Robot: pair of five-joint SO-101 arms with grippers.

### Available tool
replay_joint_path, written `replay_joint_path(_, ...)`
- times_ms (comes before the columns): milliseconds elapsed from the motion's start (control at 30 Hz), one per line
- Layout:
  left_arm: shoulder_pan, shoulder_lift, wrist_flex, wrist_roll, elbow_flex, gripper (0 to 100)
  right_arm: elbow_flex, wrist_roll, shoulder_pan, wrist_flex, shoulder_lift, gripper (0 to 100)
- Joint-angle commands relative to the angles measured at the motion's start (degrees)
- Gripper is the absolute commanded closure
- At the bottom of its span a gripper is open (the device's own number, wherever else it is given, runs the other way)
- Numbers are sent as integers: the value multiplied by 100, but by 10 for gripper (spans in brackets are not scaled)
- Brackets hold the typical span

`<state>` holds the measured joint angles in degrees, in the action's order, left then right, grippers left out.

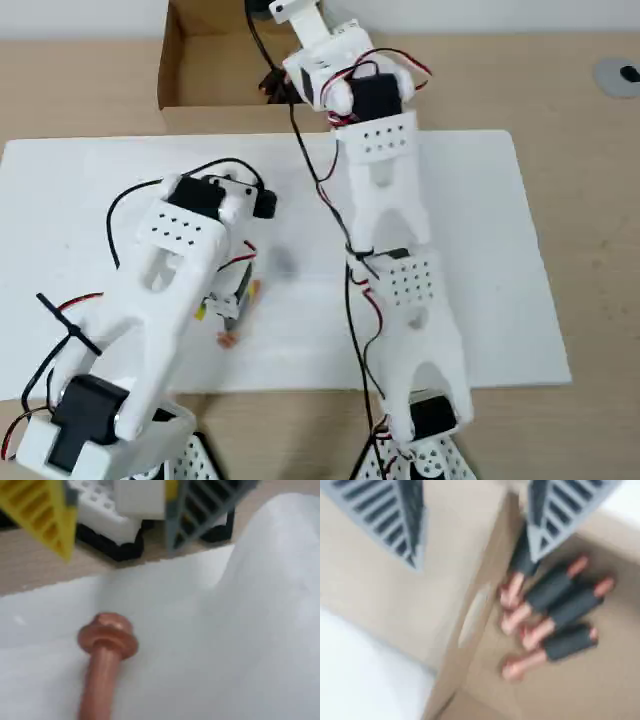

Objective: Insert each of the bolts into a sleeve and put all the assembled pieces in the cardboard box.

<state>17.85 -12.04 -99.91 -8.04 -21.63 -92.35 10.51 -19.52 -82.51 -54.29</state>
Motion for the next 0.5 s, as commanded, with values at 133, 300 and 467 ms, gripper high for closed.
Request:
replay_joint_path(133, 510, -804, 589, 0, -387, 898, -321, 18, 110, -1495, 1385, 827)
replay_joint_path(300, 484, -1367, 1503, -26, -1530, 950, -321, 18, 198, -1873, 1921, 827)
replay_joint_path(467, 519, -1815, 2242, 0, -2119, 950, -312, 18, 391, -1873, 2123, 827)
